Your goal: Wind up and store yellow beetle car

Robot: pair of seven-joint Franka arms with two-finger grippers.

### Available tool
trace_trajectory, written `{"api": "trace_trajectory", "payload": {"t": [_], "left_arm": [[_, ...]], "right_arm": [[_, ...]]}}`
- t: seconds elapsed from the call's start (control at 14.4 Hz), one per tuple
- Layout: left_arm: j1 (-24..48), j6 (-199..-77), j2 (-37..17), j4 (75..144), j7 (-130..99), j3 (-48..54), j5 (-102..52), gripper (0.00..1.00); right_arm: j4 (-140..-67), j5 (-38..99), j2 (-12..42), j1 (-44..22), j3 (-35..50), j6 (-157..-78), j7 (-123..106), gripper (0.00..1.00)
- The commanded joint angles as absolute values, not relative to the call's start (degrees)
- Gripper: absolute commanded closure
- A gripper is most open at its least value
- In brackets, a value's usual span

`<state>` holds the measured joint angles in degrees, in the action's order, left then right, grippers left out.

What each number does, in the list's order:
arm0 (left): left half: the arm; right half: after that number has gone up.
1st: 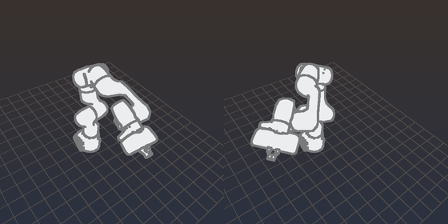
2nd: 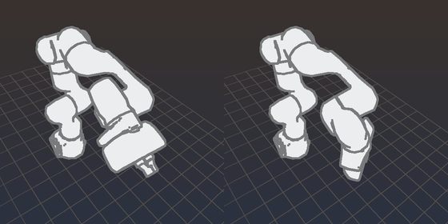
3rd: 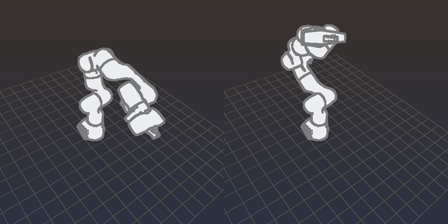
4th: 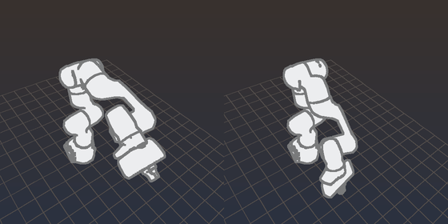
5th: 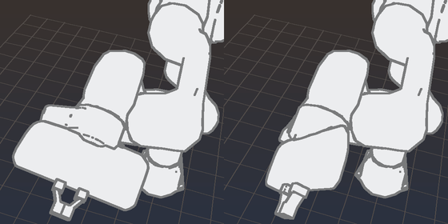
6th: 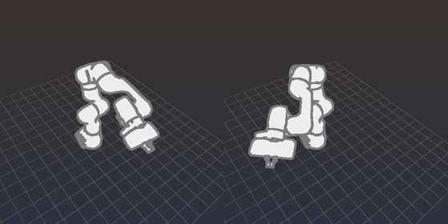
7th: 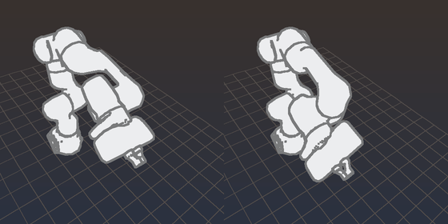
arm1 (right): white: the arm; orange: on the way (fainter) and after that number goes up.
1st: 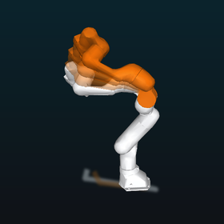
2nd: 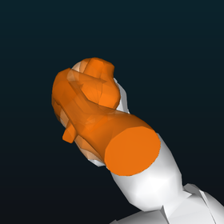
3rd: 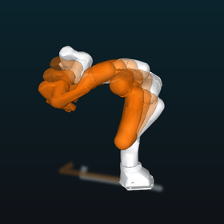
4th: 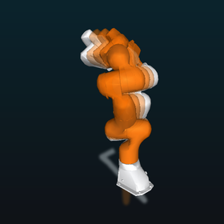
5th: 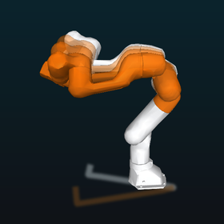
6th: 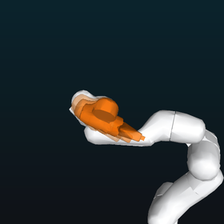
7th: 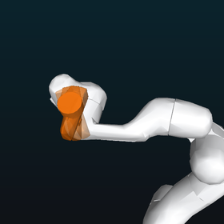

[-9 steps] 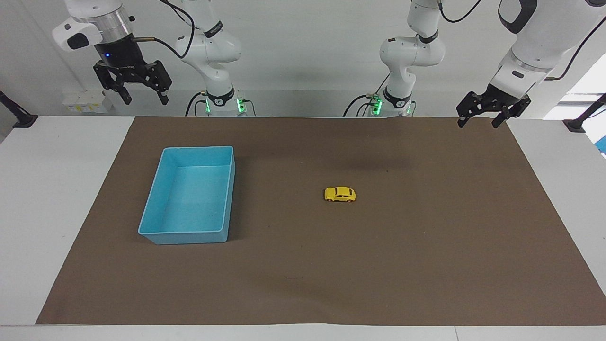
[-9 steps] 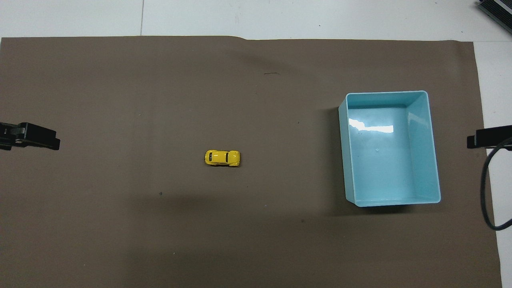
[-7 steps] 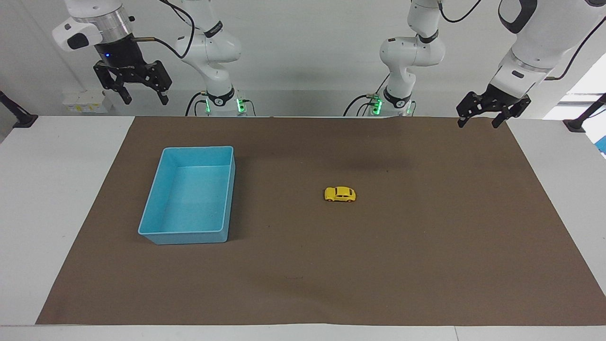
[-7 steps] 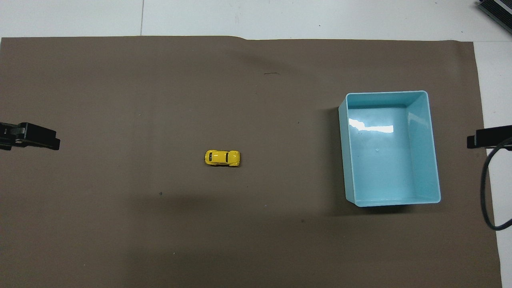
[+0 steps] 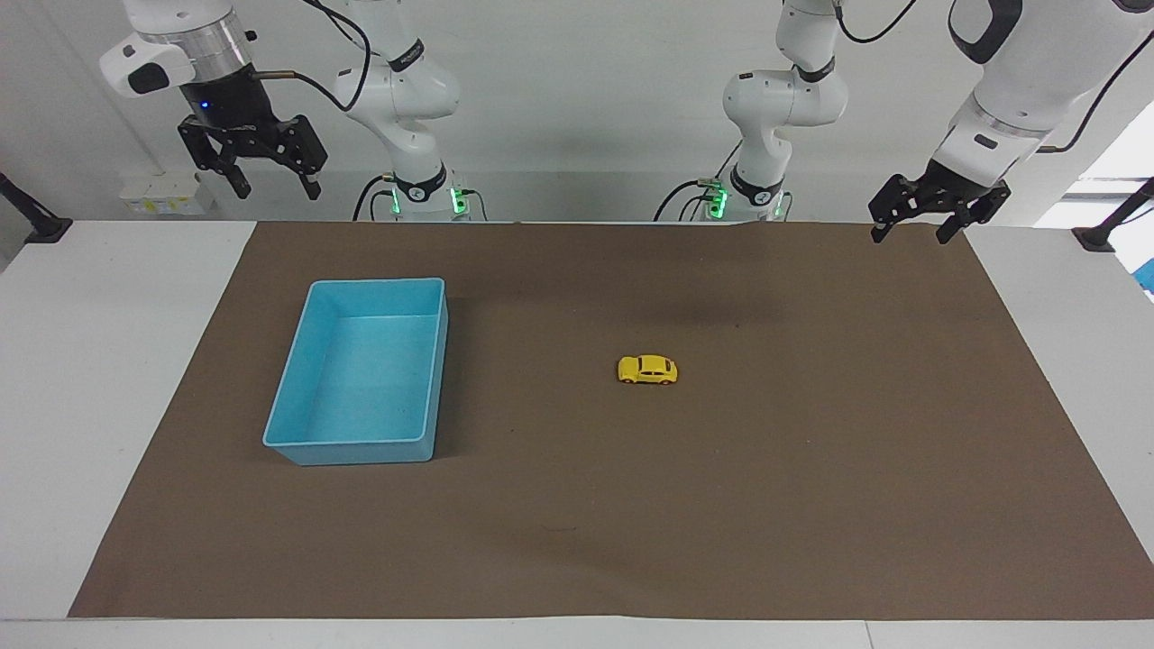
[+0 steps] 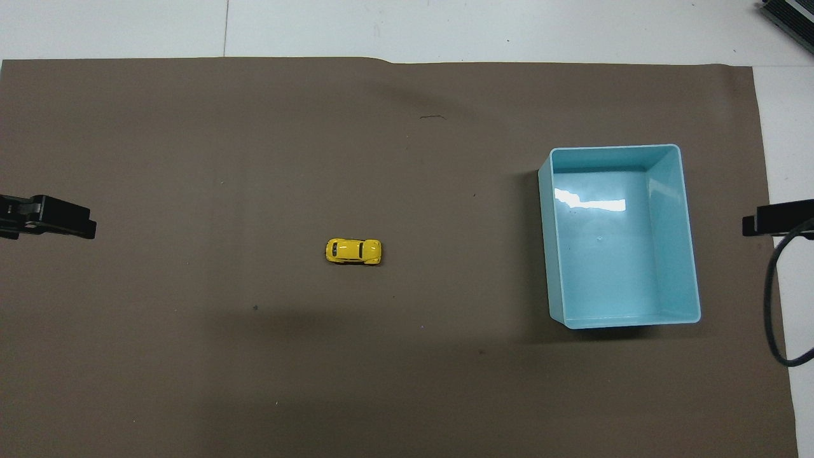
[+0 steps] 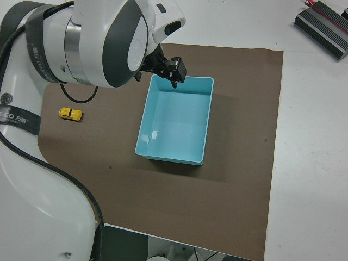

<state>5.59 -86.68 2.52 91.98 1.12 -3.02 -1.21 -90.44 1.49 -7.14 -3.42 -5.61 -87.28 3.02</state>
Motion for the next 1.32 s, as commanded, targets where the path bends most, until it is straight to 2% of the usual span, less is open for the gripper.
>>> {"api": "trace_trajectory", "payload": {"t": [0.0,0.35,0.83,1.25], "left_arm": [[5.45,-86.40,3.16,92.11,0.97,-3.08,-1.05,0.00],[5.98,-86.92,2.99,92.11,1.76,-2.64,-1.32,0.00],[11.07,-87.27,2.90,93.43,3.68,-2.55,-1.41,0.00],[16.25,-94.03,2.72,98.16,13.00,-2.55,-1.49,0.00]], "right_arm": [[-91.49,1.93,-8.26,-3.08,-5.36,-86.75,2.20,0.00],[-91.41,1.93,-8.26,-3.08,-5.36,-86.75,2.20,0.00],[-91.41,1.93,-8.26,-3.08,-5.36,-86.75,2.20,0.00],[-91.49,1.93,-8.26,-3.08,-5.36,-86.75,2.20,0.00]]}}
